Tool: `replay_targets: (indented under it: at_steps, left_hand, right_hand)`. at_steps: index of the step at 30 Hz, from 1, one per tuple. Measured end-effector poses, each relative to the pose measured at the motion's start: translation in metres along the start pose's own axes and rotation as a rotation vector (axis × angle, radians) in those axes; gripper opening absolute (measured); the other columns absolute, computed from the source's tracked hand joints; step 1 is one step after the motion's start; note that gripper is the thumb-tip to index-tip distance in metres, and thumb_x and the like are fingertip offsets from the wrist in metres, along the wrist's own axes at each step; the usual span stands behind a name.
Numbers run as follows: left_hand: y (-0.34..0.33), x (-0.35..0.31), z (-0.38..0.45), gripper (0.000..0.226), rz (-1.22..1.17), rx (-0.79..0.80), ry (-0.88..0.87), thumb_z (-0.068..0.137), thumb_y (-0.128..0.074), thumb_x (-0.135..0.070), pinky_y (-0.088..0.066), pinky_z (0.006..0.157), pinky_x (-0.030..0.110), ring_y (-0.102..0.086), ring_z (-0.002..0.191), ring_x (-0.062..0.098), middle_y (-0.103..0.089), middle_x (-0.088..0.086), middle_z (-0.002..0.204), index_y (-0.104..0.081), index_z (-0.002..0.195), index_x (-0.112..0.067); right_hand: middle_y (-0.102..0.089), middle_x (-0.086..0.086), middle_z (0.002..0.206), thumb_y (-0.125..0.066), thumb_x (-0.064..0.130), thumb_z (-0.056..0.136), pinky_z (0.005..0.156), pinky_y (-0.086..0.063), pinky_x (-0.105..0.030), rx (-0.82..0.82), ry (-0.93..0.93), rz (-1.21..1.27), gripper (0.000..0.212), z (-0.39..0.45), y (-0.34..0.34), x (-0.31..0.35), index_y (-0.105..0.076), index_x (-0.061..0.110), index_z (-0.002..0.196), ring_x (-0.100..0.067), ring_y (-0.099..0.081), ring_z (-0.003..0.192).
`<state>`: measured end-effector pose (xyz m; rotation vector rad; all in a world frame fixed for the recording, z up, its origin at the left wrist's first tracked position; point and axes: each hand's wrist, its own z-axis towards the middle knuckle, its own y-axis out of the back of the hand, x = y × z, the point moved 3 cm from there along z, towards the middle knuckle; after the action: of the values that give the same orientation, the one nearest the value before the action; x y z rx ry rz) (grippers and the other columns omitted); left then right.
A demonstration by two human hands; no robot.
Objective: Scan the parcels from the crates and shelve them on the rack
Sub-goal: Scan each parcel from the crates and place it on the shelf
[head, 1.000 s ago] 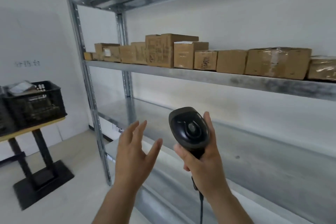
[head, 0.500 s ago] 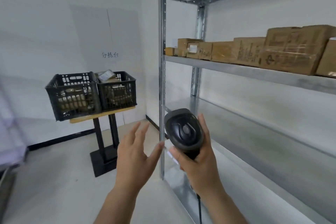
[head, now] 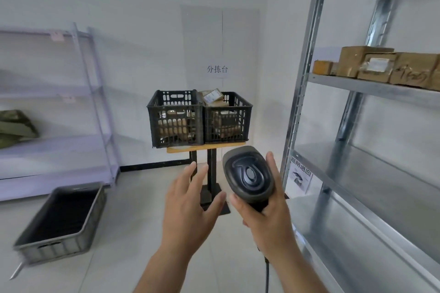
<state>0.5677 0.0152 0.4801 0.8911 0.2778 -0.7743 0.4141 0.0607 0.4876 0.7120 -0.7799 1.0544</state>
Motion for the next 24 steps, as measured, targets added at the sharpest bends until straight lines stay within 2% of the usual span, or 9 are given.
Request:
replay_targets:
  at_steps: [3, 6, 7, 9, 11, 14, 16, 22, 24]
  left_hand:
    - [-0.002, 0.017, 0.015, 0.072, 0.035, 0.005, 0.021, 0.08, -0.041, -0.065, -0.033, 0.106, 0.041, -0.045, 0.131, 0.027, -0.048, 0.005, 0.144, -0.053, 0.136, -0.022]
    - [-0.013, 0.032, 0.035, 0.072, 0.067, 0.003, 0.007, 0.081, -0.039, -0.065, -0.031, 0.107, 0.04, -0.044, 0.133, 0.026, -0.048, 0.005, 0.144, -0.053, 0.136, -0.021]
    - [-0.019, 0.037, 0.043, 0.072, 0.071, 0.003, 0.009, 0.081, -0.038, -0.066, -0.029, 0.107, 0.039, -0.043, 0.134, 0.025, -0.047, 0.004, 0.145, -0.053, 0.136, -0.022]
    - [-0.035, 0.048, 0.062, 0.075, 0.065, 0.006, 0.024, 0.08, -0.036, -0.068, -0.025, 0.109, 0.035, -0.039, 0.137, 0.022, -0.043, 0.001, 0.148, -0.051, 0.138, -0.024]
    - [-0.057, 0.059, 0.084, 0.076, 0.071, 0.019, 0.013, 0.079, -0.035, -0.069, -0.025, 0.111, 0.036, -0.036, 0.138, 0.021, -0.042, 0.0, 0.149, -0.049, 0.139, -0.025]
    - [-0.09, 0.067, 0.125, 0.075, 0.081, 0.053, -0.03, 0.081, -0.036, -0.068, -0.034, 0.111, 0.045, -0.039, 0.137, 0.022, -0.047, 0.0, 0.145, -0.051, 0.138, -0.021]
    - [-0.11, 0.069, 0.156, 0.072, 0.07, 0.038, -0.057, 0.082, -0.039, -0.065, -0.037, 0.109, 0.045, -0.043, 0.134, 0.023, -0.051, 0.003, 0.141, -0.055, 0.134, -0.019]
    - [-0.174, 0.072, 0.251, 0.078, 0.051, 0.044, -0.043, 0.08, -0.034, -0.068, -0.027, 0.11, 0.036, -0.039, 0.136, 0.022, -0.044, 0.002, 0.147, -0.049, 0.14, -0.021]
    - [-0.187, 0.083, 0.274, 0.081, 0.042, 0.042, -0.012, 0.078, -0.031, -0.07, -0.023, 0.111, 0.033, -0.035, 0.139, 0.019, -0.04, -0.001, 0.149, -0.046, 0.142, -0.022]
  right_hand:
    - [-0.057, 0.041, 0.118, -0.077, 0.044, 0.07, 0.084, -0.056, -0.04, 0.015, -0.004, 0.031, 0.097, 0.019, -0.018, -0.008, -0.012, 0.076, 0.134, -0.002, -0.063, 0.092]
    - [-0.054, 0.048, 0.115, -0.081, 0.019, 0.08, 0.092, -0.056, -0.046, 0.053, -0.001, 0.068, 0.099, 0.042, -0.032, -0.022, -0.012, 0.057, 0.14, 0.01, -0.058, 0.11]
    - [-0.052, 0.051, 0.114, -0.079, 0.011, 0.081, 0.094, -0.055, -0.04, 0.064, -0.002, 0.077, 0.099, 0.051, -0.034, -0.029, -0.013, 0.052, 0.142, 0.015, -0.054, 0.113]
    - [-0.052, 0.053, 0.112, -0.077, 0.003, 0.08, 0.092, -0.048, -0.013, 0.077, -0.001, 0.083, 0.099, 0.072, -0.038, -0.047, -0.014, 0.042, 0.145, 0.021, -0.05, 0.113]
    - [-0.05, 0.054, 0.112, -0.077, 0.001, 0.08, 0.087, -0.039, 0.0, 0.082, -0.008, 0.079, 0.098, 0.095, -0.039, -0.065, -0.014, 0.039, 0.144, 0.024, -0.049, 0.112]
    - [-0.048, 0.056, 0.112, -0.077, 0.003, 0.081, 0.088, -0.037, 0.001, 0.066, -0.005, 0.063, 0.097, 0.133, -0.033, -0.09, -0.013, 0.038, 0.145, 0.025, -0.048, 0.113]
    - [-0.05, 0.054, 0.113, -0.077, 0.006, 0.082, 0.088, -0.037, 0.0, 0.053, -0.003, 0.036, 0.097, 0.161, -0.027, -0.104, -0.012, 0.039, 0.147, 0.023, -0.049, 0.113]
    - [-0.051, 0.054, 0.109, -0.077, 0.008, 0.083, 0.086, -0.036, 0.003, 0.015, -0.007, 0.01, 0.097, 0.263, -0.003, -0.146, -0.01, 0.051, 0.139, 0.025, -0.049, 0.111]
    - [-0.053, 0.051, 0.111, -0.079, 0.015, 0.082, 0.09, -0.039, -0.002, 0.017, 0.02, 0.01, 0.098, 0.293, -0.005, -0.161, -0.01, 0.054, 0.14, 0.02, -0.053, 0.109]
